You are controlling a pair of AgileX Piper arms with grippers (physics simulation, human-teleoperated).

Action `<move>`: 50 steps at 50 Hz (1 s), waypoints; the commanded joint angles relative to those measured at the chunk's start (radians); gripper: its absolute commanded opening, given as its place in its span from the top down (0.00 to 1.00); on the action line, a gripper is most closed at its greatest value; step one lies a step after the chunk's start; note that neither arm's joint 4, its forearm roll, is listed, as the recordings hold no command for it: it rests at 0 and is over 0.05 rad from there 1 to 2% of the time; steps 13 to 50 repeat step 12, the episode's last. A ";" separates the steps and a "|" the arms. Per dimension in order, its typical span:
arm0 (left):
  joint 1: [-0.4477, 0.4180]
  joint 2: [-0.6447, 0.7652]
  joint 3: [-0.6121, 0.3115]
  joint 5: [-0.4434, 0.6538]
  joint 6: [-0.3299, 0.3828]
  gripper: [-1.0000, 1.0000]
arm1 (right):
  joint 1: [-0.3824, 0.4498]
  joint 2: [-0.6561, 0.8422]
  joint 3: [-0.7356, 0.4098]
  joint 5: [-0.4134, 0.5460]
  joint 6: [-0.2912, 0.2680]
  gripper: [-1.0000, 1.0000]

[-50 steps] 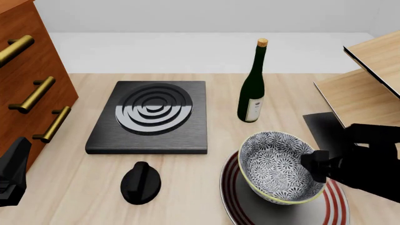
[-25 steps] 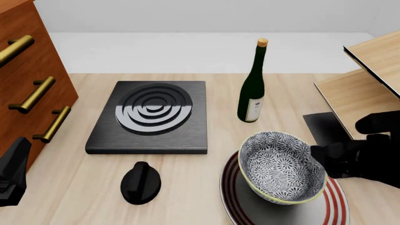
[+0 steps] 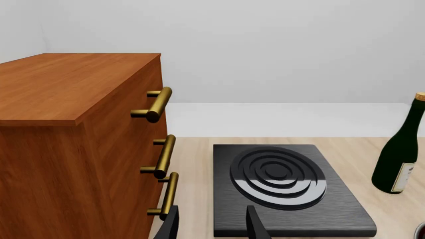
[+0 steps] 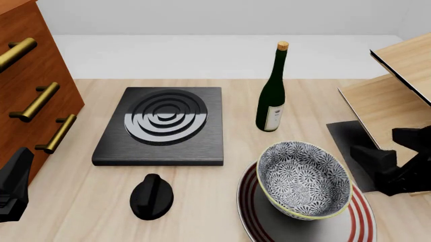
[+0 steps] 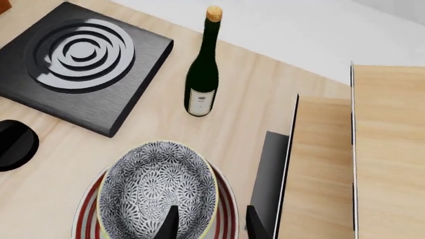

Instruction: Pick up the akita bowl and put it on the plate.

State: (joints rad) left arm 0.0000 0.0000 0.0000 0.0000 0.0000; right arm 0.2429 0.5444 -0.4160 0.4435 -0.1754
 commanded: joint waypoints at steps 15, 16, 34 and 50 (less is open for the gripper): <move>0.000 0.000 0.000 0.000 0.000 0.00 | 0.154 -0.096 -0.081 0.122 -0.031 0.00; 0.000 0.000 0.000 0.000 0.000 0.00 | 0.154 -0.096 -0.081 0.122 -0.031 0.00; 0.000 0.000 0.000 0.000 0.000 0.00 | 0.154 -0.096 -0.081 0.122 -0.031 0.00; 0.000 0.000 0.000 0.000 0.000 0.00 | 0.154 -0.096 -0.081 0.122 -0.031 0.00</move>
